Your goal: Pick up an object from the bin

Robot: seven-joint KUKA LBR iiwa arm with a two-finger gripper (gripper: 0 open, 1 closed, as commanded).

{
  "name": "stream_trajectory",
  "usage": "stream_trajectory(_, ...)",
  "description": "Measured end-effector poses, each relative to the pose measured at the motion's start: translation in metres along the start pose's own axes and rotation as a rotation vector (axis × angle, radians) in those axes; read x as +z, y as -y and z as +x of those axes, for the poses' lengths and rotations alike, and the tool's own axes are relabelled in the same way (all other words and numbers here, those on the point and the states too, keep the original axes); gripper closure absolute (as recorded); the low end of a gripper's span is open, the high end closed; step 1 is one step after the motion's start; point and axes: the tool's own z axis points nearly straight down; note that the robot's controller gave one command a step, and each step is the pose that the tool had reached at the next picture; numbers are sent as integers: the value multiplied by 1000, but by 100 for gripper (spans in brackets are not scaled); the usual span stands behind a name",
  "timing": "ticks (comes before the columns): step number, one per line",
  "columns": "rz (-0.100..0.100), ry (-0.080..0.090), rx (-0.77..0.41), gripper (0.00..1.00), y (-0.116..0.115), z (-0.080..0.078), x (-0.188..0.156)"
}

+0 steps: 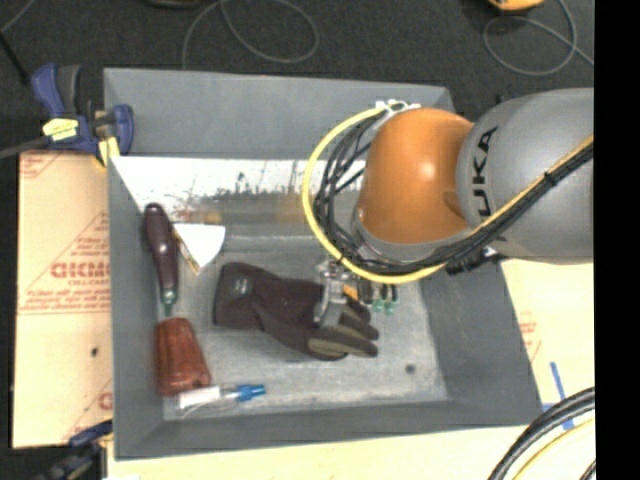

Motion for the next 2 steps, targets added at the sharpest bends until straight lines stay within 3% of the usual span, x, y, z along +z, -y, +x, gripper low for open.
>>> stream_trajectory(1,0,4,3,100,6,0,-132)
stream_trajectory(2,0,4,2,100,7,0,-132)
